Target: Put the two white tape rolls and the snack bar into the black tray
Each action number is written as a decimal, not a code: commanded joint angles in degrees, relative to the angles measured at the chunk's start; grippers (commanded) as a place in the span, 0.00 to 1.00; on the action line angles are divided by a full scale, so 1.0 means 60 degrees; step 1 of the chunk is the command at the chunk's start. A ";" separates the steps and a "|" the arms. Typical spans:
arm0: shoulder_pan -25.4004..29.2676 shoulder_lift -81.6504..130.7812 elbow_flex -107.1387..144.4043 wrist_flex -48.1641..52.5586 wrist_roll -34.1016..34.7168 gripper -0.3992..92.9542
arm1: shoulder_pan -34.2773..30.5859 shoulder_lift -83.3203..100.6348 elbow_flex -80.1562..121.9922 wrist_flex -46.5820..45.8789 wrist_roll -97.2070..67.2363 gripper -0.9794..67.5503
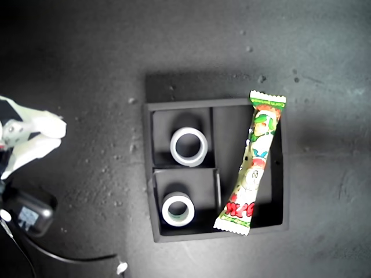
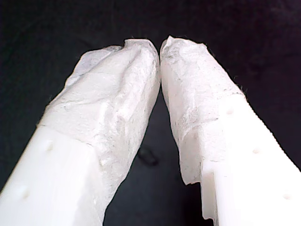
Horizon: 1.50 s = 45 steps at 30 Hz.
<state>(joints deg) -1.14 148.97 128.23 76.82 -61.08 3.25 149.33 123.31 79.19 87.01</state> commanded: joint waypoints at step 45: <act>0.0879 0.7515 0.8599 0.0410 -0.1362 0.05 | 0.0161 0.7119 0.9287 -0.0396 -0.4380 0.03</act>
<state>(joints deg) 3.69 191.25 176.57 77.34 -68.73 2.55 191.69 178.33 73.12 56.25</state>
